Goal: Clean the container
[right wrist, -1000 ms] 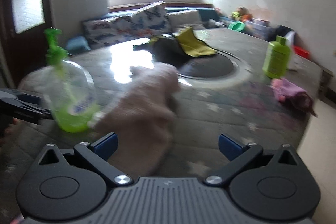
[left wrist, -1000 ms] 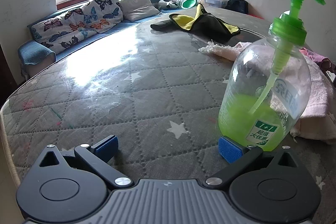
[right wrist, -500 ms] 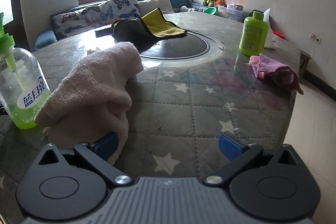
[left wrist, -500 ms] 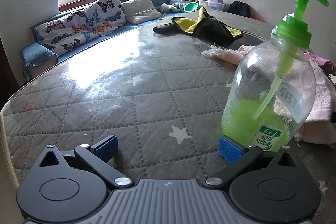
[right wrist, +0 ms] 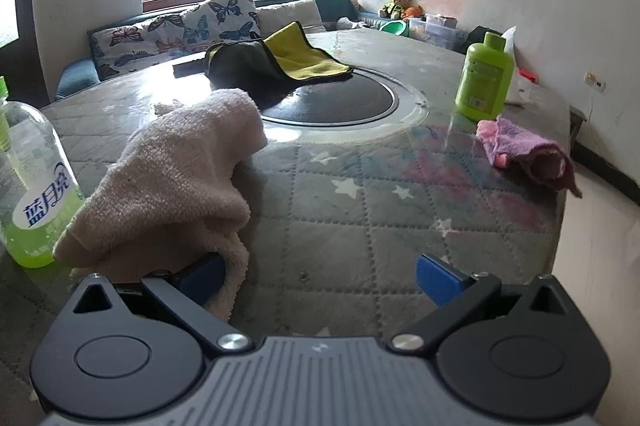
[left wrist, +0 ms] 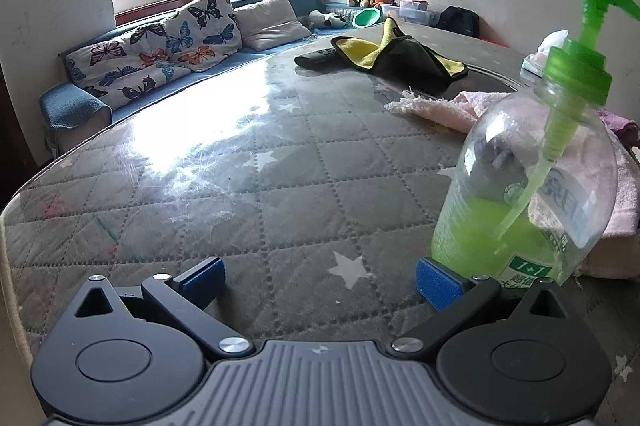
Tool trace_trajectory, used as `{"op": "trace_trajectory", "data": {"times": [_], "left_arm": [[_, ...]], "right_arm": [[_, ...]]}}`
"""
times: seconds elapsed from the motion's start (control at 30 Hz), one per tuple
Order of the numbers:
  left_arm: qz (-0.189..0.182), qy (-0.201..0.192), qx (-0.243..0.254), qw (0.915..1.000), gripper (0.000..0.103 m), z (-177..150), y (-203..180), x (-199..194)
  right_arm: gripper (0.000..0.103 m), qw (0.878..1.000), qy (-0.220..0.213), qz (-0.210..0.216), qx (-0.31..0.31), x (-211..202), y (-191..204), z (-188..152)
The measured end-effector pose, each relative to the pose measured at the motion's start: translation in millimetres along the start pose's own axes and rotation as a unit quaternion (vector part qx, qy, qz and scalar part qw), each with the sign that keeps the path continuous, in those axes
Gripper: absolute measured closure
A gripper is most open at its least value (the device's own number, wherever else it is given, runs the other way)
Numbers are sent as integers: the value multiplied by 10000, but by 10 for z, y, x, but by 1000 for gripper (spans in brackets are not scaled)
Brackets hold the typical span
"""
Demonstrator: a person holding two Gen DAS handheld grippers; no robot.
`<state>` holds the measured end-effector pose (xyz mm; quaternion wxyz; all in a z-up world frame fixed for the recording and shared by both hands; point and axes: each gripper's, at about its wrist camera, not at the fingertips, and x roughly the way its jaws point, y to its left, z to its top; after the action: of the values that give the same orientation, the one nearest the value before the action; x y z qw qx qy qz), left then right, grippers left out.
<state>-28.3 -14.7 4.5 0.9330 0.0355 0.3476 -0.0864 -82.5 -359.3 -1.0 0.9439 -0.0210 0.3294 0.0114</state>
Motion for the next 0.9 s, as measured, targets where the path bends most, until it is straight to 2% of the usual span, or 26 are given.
{"op": "trace_trajectory", "data": {"times": [0.27, 0.53, 0.9], "left_arm": [[-10, -19, -4, 10000, 0, -24, -3, -17], [-10, -23, -4, 10000, 0, -18, 2, -14], [-11, -43, -5, 10000, 0, -28, 9, -17]], "right_arm": [[0, 9997, -8, -183, 178, -12, -108, 6], [0, 9996, 50, -245, 137, 137, -34, 90], [0, 9999, 55, 76, -72, 122, 175, 95]]}}
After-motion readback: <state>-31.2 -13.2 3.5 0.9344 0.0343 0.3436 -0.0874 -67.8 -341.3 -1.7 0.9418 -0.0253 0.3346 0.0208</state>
